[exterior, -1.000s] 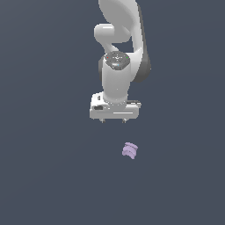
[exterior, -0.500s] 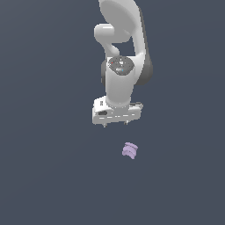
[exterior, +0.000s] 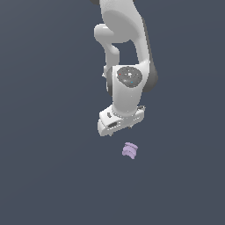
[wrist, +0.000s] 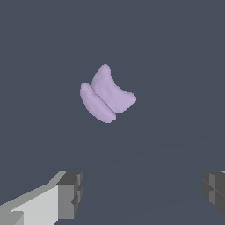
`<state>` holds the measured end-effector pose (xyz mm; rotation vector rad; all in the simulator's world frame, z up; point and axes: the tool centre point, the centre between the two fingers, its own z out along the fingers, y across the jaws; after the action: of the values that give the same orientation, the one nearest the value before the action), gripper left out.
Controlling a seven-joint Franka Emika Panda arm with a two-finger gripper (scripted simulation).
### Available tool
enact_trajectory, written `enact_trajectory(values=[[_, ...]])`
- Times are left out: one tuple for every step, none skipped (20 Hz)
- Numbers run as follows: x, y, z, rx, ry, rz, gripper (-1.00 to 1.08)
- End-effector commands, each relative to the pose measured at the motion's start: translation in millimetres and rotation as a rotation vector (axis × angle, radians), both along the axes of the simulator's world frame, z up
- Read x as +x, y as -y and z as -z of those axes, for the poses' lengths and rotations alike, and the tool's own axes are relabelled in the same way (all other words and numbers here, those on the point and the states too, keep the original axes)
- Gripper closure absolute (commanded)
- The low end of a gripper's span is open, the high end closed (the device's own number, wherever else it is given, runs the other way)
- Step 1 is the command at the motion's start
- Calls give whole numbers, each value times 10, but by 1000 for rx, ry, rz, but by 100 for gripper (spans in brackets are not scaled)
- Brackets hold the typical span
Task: Pick up the object and move it to a goal position.
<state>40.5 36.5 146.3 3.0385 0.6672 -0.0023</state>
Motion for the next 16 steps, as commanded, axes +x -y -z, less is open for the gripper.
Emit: enact_trajectory(values=[[62,-64,56,0,-3,-81,-92],[86,-89,78,1,-5,-112,-92],[110,-114,100,1,-6,-144,-92],[134,-139,122,2,-7,-175,-92],[157,-164,145,3,-8,-206,-92],[179,-189,167,3,-9,-238,-92],[202,-213,190,4,-10,-269,-92],[224,-238,212,5,-11,-300,-92],[246,-262,235,6,-12,-331,-92],[268,-287,258,8,-13,-361,-92],[289,-311,280,9,-14,-392,-92],[310,-335,303,10,-14,-423,-92],[331,-358,326,11,-15,-453,-92],[350,-380,347,13,-15,-482,-92],[368,-401,368,14,-16,-509,-92],[385,-421,387,15,-16,-534,-92]])
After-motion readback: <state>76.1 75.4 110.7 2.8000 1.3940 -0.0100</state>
